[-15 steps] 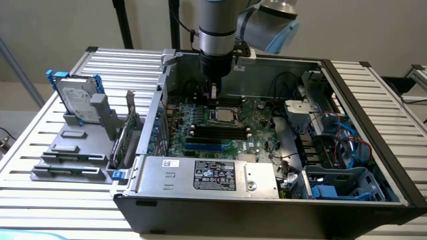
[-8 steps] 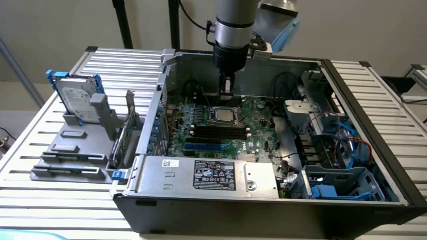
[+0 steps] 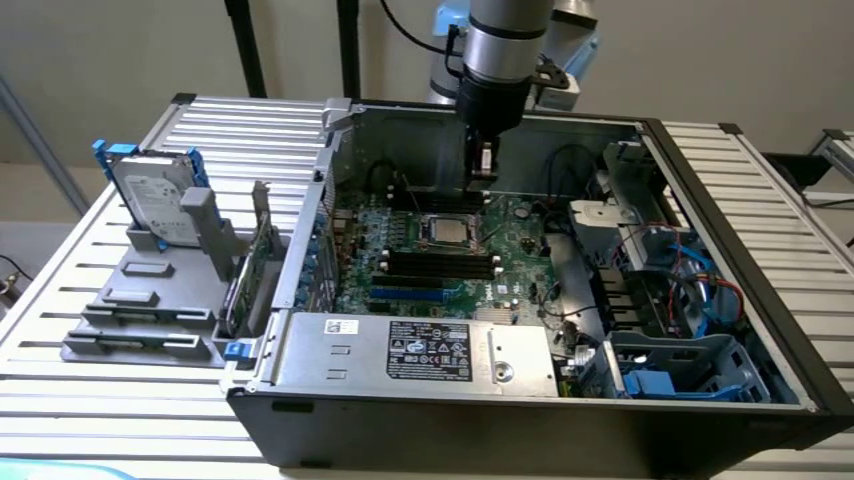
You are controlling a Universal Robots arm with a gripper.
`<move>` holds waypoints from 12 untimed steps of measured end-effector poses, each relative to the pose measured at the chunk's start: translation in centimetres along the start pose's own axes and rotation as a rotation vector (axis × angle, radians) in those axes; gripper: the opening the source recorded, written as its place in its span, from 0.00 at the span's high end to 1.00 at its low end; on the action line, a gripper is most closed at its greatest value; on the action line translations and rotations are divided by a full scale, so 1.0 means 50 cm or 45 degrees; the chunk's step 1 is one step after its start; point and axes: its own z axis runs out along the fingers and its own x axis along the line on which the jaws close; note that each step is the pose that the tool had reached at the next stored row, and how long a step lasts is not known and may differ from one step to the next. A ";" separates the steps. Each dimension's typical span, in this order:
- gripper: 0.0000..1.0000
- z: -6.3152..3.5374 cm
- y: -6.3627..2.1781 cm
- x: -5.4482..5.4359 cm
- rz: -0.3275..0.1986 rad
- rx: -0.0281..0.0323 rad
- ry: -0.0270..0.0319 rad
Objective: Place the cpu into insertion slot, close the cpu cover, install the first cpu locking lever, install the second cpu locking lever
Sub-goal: 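Close the cpu cover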
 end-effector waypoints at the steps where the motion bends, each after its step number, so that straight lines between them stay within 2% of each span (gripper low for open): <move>1: 0.89 -0.002 0.010 0.000 0.000 0.0008 0.0006; 6: 0.89 -0.008 0.055 0.001 0.000 0.0022 0.0063; 12: 0.89 -0.010 0.109 0.003 -0.001 0.0027 0.0193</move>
